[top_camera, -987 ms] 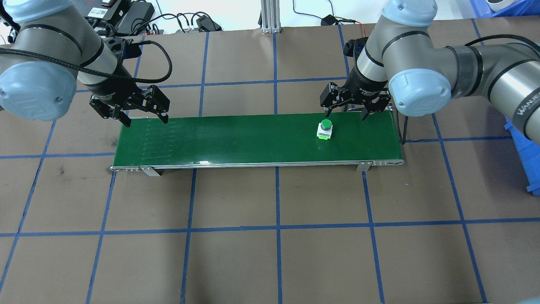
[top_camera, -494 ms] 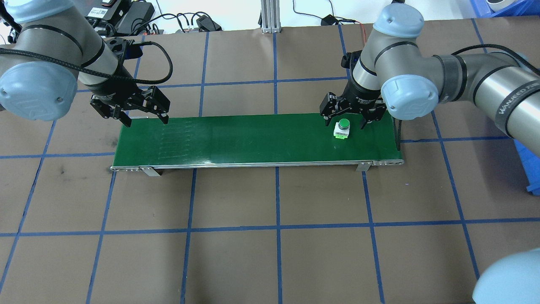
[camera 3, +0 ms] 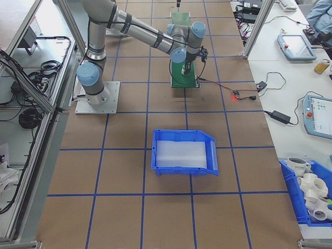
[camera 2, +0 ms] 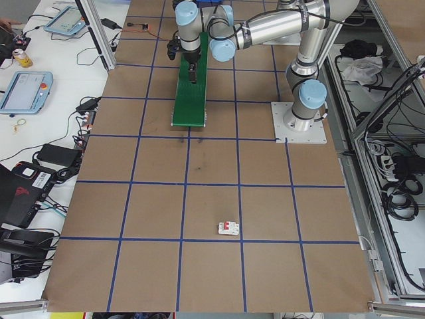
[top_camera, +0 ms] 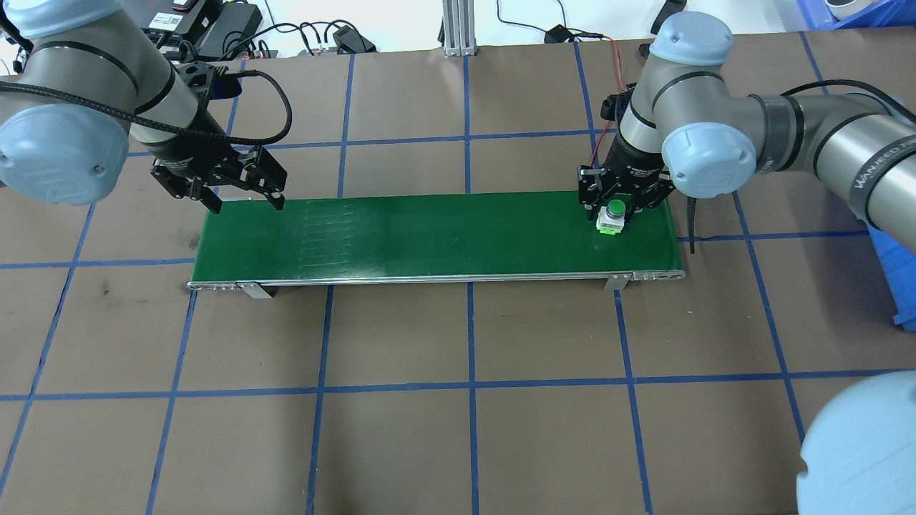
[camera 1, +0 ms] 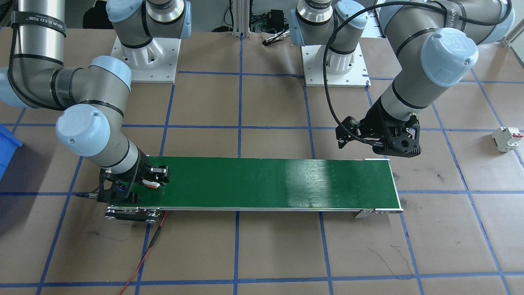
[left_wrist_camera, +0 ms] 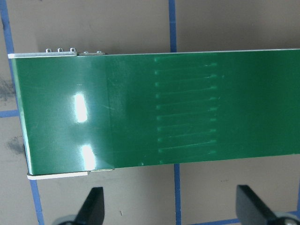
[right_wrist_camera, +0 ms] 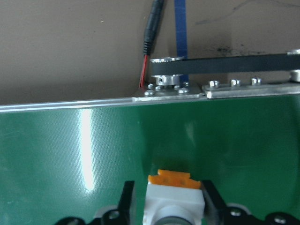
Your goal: Move button from left to right
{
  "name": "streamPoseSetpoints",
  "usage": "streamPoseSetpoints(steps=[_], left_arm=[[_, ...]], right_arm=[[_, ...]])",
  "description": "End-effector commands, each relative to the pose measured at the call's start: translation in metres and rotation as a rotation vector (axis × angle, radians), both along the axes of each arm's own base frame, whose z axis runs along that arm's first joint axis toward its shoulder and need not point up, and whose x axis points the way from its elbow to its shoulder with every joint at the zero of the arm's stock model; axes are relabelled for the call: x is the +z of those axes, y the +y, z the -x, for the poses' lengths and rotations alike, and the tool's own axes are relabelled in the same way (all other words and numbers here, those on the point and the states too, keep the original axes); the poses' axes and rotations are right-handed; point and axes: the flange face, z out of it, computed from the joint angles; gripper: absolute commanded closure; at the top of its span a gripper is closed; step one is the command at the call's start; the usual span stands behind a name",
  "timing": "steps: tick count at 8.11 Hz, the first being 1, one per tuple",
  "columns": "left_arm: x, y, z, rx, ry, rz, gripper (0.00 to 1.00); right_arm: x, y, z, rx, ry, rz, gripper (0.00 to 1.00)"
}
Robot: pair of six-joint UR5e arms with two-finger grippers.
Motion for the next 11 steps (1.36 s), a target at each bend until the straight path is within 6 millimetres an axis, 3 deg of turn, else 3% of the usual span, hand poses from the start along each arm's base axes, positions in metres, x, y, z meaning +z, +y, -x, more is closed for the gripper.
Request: streamPoseSetpoints(steps=[1, 2, 4, 6, 7, 9, 10, 11], left_arm=[[0.002, 0.001, 0.000, -0.007, 0.000, 0.004, 0.00], [0.002, 0.001, 0.000, -0.006, 0.000, 0.004, 0.00], [0.001, 0.001, 0.000, -0.006, 0.000, 0.003, 0.00], [0.002, 0.001, 0.000, -0.006, 0.000, 0.004, 0.00], [0.001, 0.001, 0.000, -0.006, 0.000, 0.003, 0.00], [0.001, 0.001, 0.001, -0.009, 0.000, 0.003, 0.00], [0.001, 0.001, 0.000, -0.007, 0.000, 0.003, 0.00], [0.002, 0.001, 0.000, -0.007, 0.000, 0.004, 0.00]], right_arm=[[0.004, -0.005, 0.026, 0.028, -0.002, 0.003, 0.90], [0.017, -0.011, 0.045, 0.035, 0.000, 0.027, 0.90], [0.056, -0.029, 0.130, 0.145, 0.030, 0.054, 0.90], [0.086, -0.034, 0.201, 0.252, 0.100, 0.072, 0.90], [0.091, -0.027, 0.238, 0.313, 0.122, 0.068, 0.90], [0.102, 0.007, 0.355, 0.443, 0.123, 0.076, 0.88], [0.112, 0.024, 0.404, 0.488, 0.133, 0.088, 0.88], [0.120, 0.032, 0.431, 0.543, 0.154, 0.102, 0.88]])
